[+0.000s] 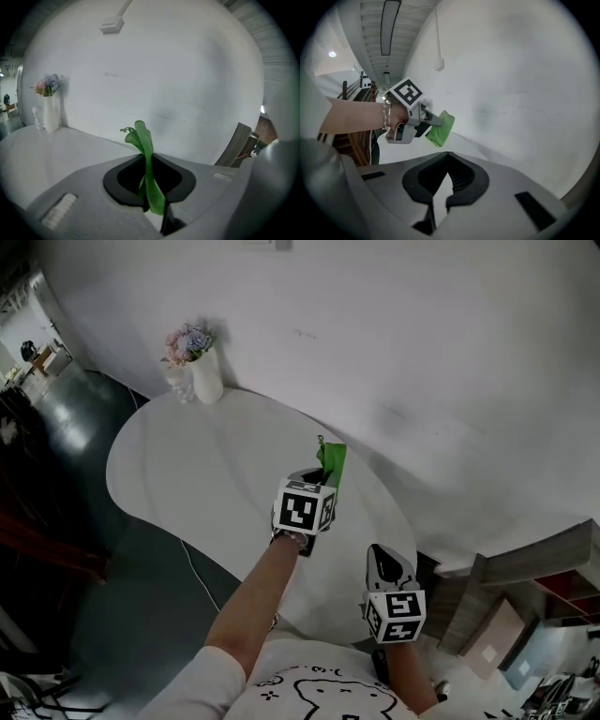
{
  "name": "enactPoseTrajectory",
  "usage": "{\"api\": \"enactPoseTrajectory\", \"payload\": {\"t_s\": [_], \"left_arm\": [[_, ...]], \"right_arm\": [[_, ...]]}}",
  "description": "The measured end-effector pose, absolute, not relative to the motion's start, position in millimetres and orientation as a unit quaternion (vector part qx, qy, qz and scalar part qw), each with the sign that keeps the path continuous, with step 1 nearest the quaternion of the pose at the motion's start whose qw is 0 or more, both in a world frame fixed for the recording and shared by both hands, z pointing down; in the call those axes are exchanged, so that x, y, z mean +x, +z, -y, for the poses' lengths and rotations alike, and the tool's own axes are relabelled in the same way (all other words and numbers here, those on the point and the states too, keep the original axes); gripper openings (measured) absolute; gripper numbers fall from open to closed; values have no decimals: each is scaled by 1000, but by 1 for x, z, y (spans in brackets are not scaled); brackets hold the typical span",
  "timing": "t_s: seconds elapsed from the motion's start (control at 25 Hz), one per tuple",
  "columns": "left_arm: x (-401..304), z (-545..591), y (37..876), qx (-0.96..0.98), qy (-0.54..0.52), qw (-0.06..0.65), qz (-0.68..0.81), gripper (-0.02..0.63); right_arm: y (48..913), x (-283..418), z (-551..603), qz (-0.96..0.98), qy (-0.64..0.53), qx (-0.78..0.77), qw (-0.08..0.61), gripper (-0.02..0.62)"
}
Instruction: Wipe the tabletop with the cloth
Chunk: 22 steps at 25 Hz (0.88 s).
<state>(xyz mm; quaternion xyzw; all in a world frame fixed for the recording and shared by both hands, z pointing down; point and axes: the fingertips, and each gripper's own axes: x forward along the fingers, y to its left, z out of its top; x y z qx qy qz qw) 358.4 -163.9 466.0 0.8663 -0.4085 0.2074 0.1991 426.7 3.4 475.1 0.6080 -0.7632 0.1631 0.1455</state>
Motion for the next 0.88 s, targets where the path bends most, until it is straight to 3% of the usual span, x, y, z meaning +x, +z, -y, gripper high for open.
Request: {"api": "enactPoseTrajectory", "payload": {"t_s": [0.52, 0.88], "left_arm": [[421, 256, 546, 886, 252, 235, 312, 57], [421, 293, 607, 861, 307, 260, 310, 57]], "right_arm": [[519, 413, 40, 738, 205, 617, 182, -2], [535, 405, 82, 735, 199, 611, 217, -2]]}}
